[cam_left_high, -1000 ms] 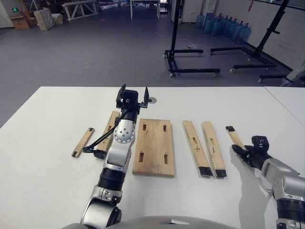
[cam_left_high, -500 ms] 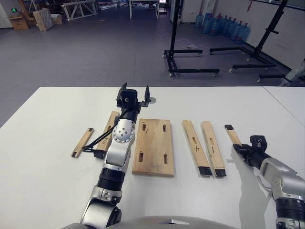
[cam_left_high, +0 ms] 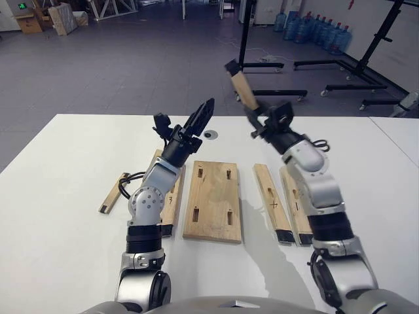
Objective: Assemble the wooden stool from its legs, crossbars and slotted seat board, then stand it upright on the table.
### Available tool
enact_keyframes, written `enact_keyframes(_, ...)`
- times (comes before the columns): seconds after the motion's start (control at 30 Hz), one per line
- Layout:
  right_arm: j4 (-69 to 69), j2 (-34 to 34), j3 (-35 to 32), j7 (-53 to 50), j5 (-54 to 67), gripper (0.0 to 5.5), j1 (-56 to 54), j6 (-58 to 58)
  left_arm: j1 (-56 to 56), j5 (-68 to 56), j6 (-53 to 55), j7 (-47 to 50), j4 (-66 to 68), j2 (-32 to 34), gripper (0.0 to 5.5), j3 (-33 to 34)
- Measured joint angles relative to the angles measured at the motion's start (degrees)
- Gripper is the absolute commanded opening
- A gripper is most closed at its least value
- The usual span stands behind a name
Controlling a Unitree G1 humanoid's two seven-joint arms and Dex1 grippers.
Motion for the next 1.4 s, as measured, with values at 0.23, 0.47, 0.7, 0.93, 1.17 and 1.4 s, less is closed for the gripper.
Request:
enact_keyframes(0.23,-3.8,-1.4,5.1,7.2,-0.5,1.29,3.6,0.1,0.4,1.2,0.6,1.9,4.8,0.2,4.35,0.3)
enact_keyframes(0.47,-4.0,-2.6,7.0,8.9,-3.3,1.29,4.2,1.3,0.2,3.2,-1.2,3.0,8.5,0.3,3.76,1.8)
enact_keyframes(0.7,-1.9,-3.6,7.3,9.4,-5.7,1.29,4.9,1.5,0.1,2.7,-1.3,2.6,8.7,0.3,2.71,2.2)
enact_keyframes(0.93,-1.4,-3.6,7.3,10.1,-6.3,1.29,4.9,0.6,0.1,3.8,-2.2,2.5,9.9,0.3,1.74,2.3)
enact_keyframes(1.17,-1.9,-3.6,7.3,10.8,-5.9,1.29,4.9,0.7,0.1,4.6,-2.9,2.5,10.3,0.4,0.64,2.7)
enact_keyframes(1.4,-3.3,-3.8,6.0,12.9,-1.9,1.29,5.7,4.7,0.1,7.7,-4.3,0.5,10.3,0.3,0.41,1.2)
